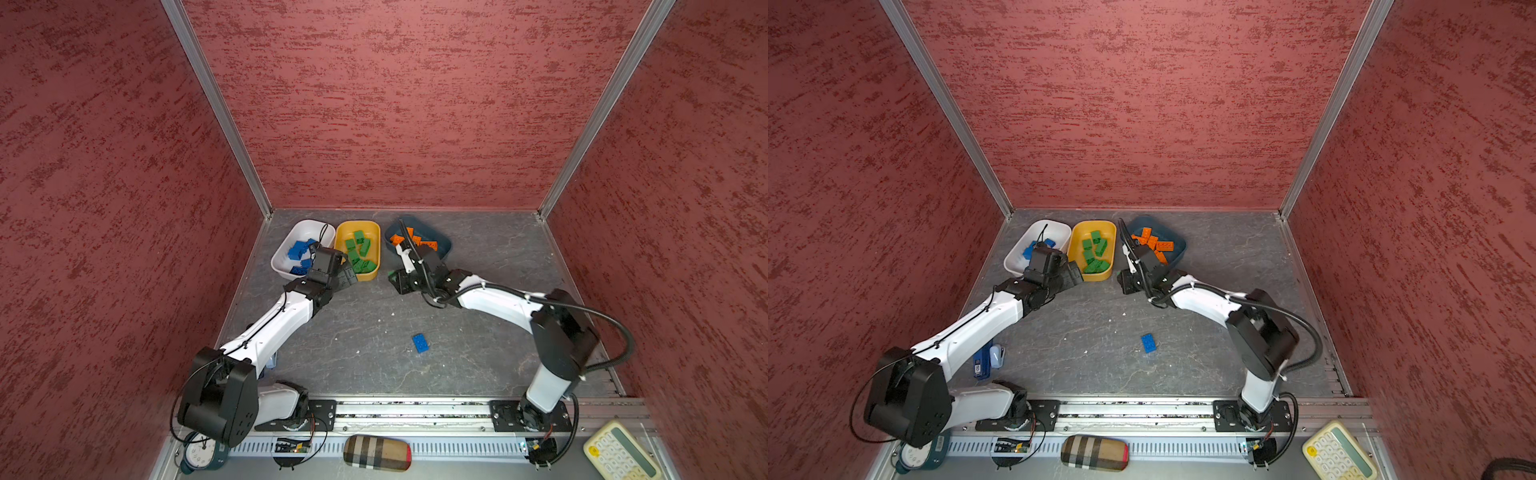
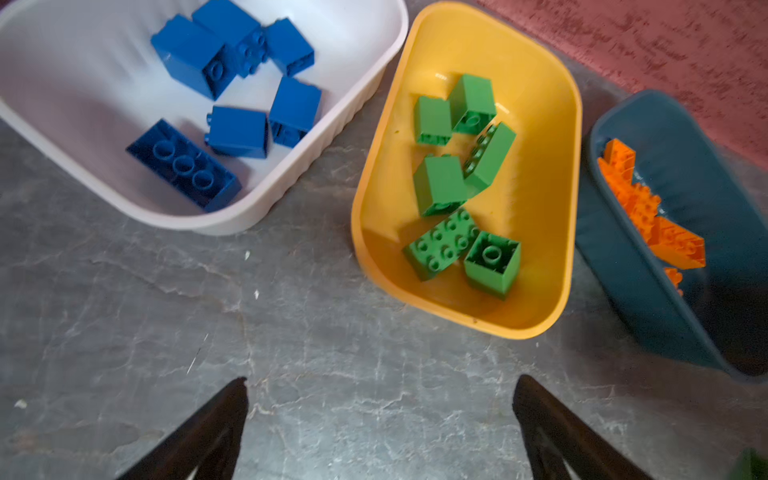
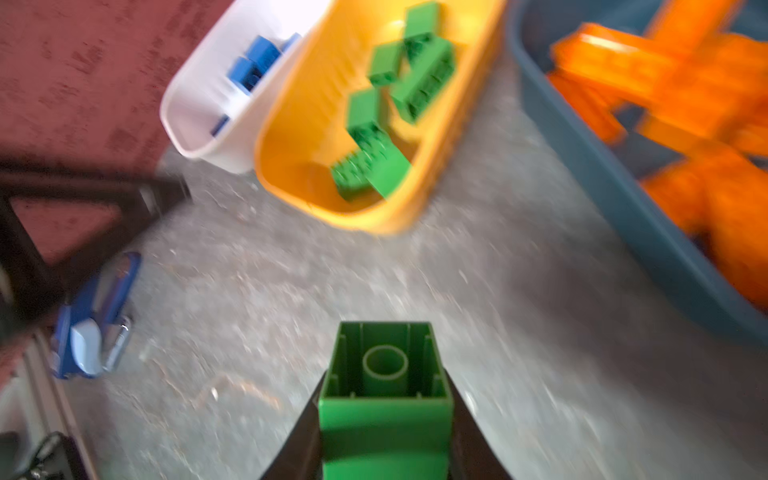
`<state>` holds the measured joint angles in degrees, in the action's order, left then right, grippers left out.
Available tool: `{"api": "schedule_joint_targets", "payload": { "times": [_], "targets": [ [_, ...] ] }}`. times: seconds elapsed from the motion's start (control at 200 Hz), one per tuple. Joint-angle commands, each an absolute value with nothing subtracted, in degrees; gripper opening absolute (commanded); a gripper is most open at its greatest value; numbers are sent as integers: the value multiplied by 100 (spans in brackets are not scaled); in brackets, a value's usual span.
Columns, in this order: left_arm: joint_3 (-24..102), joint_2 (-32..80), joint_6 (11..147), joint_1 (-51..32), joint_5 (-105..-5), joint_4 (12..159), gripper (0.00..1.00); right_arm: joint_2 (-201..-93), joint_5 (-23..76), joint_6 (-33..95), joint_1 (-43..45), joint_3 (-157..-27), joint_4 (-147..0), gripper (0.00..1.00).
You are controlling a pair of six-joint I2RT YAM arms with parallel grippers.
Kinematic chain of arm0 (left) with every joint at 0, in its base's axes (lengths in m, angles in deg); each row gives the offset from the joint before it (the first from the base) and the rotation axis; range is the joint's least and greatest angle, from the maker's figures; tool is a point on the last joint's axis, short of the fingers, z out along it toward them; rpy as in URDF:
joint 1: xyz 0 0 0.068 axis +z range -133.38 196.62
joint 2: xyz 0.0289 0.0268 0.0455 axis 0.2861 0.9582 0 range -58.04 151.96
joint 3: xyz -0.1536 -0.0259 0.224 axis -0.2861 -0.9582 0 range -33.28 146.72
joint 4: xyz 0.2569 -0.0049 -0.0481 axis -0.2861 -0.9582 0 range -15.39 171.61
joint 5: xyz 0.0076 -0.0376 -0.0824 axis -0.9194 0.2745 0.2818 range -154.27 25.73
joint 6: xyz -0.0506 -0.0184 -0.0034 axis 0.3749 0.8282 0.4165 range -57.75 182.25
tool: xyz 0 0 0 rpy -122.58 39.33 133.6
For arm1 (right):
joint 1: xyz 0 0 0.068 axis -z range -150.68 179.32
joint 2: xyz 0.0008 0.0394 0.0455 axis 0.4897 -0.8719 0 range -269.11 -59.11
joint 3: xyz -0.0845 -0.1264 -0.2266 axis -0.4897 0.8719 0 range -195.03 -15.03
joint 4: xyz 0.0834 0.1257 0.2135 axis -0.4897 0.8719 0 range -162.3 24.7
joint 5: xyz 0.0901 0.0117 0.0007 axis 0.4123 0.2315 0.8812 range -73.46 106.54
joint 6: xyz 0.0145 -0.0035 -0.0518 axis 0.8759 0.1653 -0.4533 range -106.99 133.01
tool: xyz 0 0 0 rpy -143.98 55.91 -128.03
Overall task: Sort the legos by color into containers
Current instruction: 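Grasp the last green brick with the right gripper and drop it into the yellow tub, then lower the left gripper onto the last blue brick and grasp it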
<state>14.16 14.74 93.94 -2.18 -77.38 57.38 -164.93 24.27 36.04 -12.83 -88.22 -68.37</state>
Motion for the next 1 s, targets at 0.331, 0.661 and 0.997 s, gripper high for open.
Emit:
{"api": "schedule_joint_targets", "payload": {
  "times": [0.331, 0.661, 0.997],
  "targets": [
    [653, 545, 8936, -1136, -7690, 6016, 99, -18813, 2643, 3263, -993, -12214, -6275, 64],
    [759, 1013, 7602, -2441, -7363, 6756, 99, -16202, 2322, 3298, -477, -9339, -7038, 82],
    [1019, 1824, 6359, -3434, -6590, 6932, 99, -13368, 909, 4957, -285, -6032, -7330, 99]
  ]
}}
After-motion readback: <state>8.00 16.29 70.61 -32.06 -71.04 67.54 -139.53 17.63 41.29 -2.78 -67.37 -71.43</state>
